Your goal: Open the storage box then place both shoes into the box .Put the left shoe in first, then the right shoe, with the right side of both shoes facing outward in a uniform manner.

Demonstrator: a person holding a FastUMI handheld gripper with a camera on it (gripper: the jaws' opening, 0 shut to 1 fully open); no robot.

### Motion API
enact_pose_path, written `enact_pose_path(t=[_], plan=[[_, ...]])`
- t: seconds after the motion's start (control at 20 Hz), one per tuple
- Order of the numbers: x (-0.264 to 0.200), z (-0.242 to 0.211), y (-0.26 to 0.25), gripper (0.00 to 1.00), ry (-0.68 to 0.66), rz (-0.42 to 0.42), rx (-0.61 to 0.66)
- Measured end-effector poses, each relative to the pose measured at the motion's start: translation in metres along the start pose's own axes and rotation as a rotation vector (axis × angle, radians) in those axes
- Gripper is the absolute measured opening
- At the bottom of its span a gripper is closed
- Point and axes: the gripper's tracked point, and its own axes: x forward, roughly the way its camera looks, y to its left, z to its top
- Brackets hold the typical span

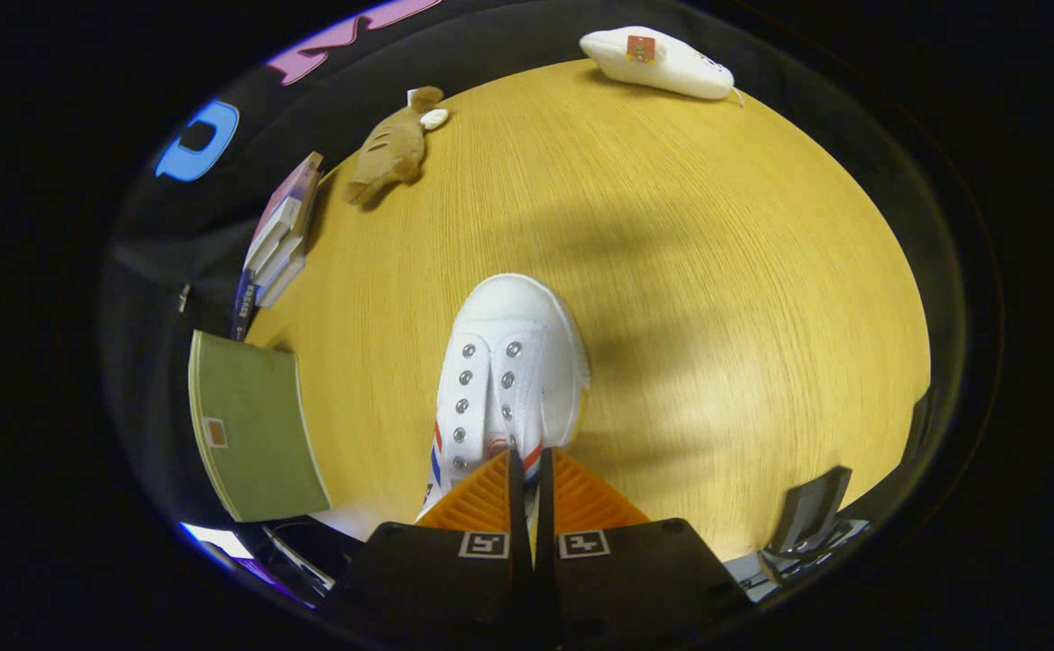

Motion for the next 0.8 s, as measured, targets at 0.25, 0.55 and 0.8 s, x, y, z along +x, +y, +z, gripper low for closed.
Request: enact_pose_path(t=[0.25,0.55,0.8], plan=[[-0.023,-0.006,0.018,0.05,-0.043,0.015,-0.010],[-0.042,0.003,0.052,0.05,-0.082,0.099,0.057],[-0.035,0.001,0.037,0.05,-0.092,-0.008,-0.024]])
